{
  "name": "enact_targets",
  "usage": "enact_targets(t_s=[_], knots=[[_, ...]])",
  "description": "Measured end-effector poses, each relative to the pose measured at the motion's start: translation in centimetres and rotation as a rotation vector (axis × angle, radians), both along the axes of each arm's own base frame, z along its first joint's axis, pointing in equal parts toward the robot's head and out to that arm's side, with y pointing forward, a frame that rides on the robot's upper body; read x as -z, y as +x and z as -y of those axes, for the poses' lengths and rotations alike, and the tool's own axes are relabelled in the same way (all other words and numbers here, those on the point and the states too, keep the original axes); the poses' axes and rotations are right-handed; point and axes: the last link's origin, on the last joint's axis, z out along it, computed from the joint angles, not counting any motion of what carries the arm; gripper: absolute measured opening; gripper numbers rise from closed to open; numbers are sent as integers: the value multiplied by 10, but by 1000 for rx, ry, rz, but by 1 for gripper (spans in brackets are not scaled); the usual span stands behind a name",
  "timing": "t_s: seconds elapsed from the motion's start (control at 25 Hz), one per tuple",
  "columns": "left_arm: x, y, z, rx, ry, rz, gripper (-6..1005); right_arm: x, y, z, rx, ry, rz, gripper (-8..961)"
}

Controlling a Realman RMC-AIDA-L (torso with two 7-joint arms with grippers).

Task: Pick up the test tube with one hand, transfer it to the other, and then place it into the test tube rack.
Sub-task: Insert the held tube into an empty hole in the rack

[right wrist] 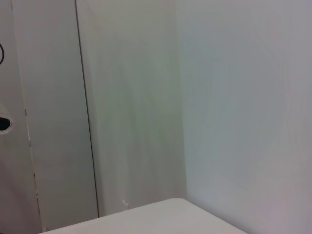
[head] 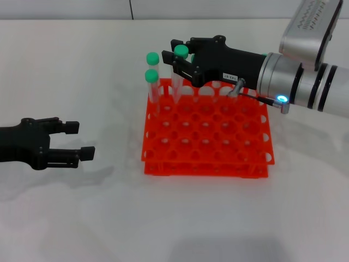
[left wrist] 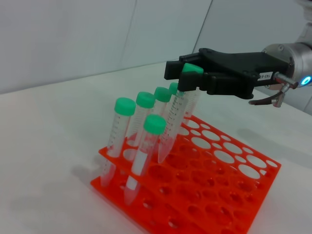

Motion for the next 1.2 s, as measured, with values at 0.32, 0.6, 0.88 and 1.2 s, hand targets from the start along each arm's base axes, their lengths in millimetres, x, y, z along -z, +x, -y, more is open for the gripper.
enact_targets(t_s=[0.32, 0.6, 0.88, 1.2], knots=[[1, 0, 0, 6, -1, 1, 875, 2, -4, 1, -10, 6, -10, 266], [1, 0, 1, 7, -3, 1, 875, 3, -4, 0, -7, 7, -1, 265], [2, 0, 1, 8, -5, 2, 876, 4, -1, 0, -1, 4, 8, 265], [2, 0, 1, 8, -5, 2, 876, 5, -1, 0, -14, 17, 13, 265]])
